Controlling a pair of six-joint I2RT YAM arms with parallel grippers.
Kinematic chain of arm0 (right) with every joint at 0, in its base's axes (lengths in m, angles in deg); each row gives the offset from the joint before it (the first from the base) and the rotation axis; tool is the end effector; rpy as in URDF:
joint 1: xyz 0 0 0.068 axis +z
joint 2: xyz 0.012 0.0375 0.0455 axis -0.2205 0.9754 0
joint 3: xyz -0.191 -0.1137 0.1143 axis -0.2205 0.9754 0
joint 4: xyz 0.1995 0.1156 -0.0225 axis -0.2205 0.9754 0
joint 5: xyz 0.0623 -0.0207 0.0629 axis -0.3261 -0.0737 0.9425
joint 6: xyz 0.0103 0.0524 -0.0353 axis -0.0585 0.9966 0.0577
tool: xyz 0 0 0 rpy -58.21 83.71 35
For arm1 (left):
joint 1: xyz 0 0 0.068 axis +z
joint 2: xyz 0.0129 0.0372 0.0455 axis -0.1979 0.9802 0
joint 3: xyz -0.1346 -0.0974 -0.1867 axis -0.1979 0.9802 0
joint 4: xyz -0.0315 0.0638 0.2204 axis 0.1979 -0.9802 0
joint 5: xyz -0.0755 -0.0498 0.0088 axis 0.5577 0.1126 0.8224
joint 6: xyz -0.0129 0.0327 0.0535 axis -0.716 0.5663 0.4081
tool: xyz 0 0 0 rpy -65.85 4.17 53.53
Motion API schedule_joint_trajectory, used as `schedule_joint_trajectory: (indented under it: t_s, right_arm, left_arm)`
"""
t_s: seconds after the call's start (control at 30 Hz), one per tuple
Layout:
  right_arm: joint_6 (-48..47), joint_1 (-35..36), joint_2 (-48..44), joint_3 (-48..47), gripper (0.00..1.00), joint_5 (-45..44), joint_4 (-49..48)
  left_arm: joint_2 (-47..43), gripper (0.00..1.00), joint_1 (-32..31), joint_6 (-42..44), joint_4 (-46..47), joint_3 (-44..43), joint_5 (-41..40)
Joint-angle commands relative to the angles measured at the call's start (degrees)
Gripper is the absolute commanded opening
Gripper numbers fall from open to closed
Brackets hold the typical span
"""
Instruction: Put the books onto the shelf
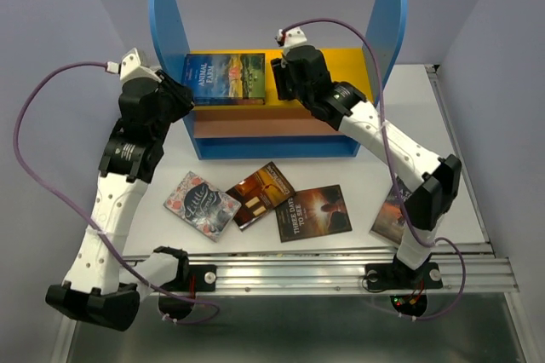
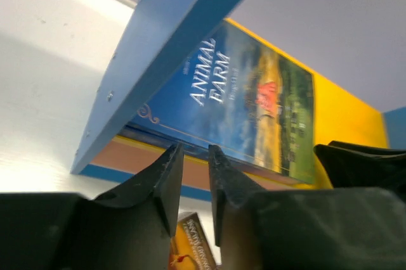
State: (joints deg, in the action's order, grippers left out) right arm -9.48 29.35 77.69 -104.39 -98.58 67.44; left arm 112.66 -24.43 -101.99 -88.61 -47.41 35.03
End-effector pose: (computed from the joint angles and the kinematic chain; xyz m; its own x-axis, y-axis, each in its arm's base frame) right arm 0.3120 0.2605 0.3794 -0.2997 -0.1721 -0.9384 -0.3939 0.9182 -0.0426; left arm 0.2162 -0.0418 0.4156 -0.1590 -0.5175 -0.8408 -0.0213 0.8532 -0.5211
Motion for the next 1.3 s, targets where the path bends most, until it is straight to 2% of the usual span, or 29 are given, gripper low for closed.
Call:
schedule_joint_trajectory:
  t_s: [0.0,0.03,0.07,0.1,0.2,0.27,0.37,0.53,0.63,0.7,0.83,0.93,1.07,1.27]
  right_arm:
    - [2.8,0.5,-10.5,5.2,0.45,-13.8,-2.2]
    - [3.9,0.5,-14.9,9.8,0.55,-15.0,-2.2]
    - [4.6,0.5,-17.4,12.6,0.59,-15.1,-2.1]
    - [6.3,0.5,-22.9,15.5,0.75,-14.4,-2.2]
    - [10.1,0.5,-31.3,27.7,1.00,-11.5,-2.1]
    - [12.4,0.5,-38.9,35.8,1.00,-10.5,-1.3]
    - [16.5,0.5,-45.3,41.7,1.00,-6.6,2.0]
    - [19.9,0.5,-47.5,49.9,1.00,-1.9,8.0]
    - [22.1,0.5,-47.1,53.8,1.00,3.2,7.3]
    - [23.5,0.5,-45.9,55.7,1.00,5.2,5.7]
    - [24.1,0.5,-41.6,60.8,1.00,15.5,-4.7]
    - [24.1,0.5,-37.5,60.9,1.00,18.0,-10.1]
    - [23.9,0.5,-28.4,58.3,1.00,22.5,-12.1]
    - [22.3,-0.2,-21.1,56.1,1.00,27.4,-16.6]
  left_arm:
    - [-7.5,0.51,0.2,1.9,1.5,-0.4,4.7]
    - [-8.6,0.78,0.2,1.6,1.3,1.2,6.4]
    - [-9.5,0.86,0.2,1.4,1.3,2.2,7.5]
    - [-11.4,0.95,0.2,1.4,1.4,4.4,8.4]
    - [-14.6,0.99,0.2,-0.2,1.9,9.5,13.3]
    - [-16.7,0.99,0.2,-0.6,3.5,12.5,17.2]
    - [-18.3,0.99,0.1,-1.9,4.7,17.9,19.9]
    - [-21.7,0.99,0.1,-2.1,5.3,26.0,23.8]
    - [-24.1,0.99,0.1,-4.3,6.2,31.8,25.8]
    - [-24.7,0.99,0.0,-6.0,7.5,37.0,27.2]
    - [-25.3,0.99,-0.3,-9.0,11.9,45.0,29.7]
    - [-24.8,0.99,-0.6,-10.0,13.1,48.8,30.0]
    - [-23.5,0.99,-1.0,-10.5,14.0,51.1,29.4]
    - [-22.7,0.99,-1.6,-12.3,16.0,53.8,28.3]
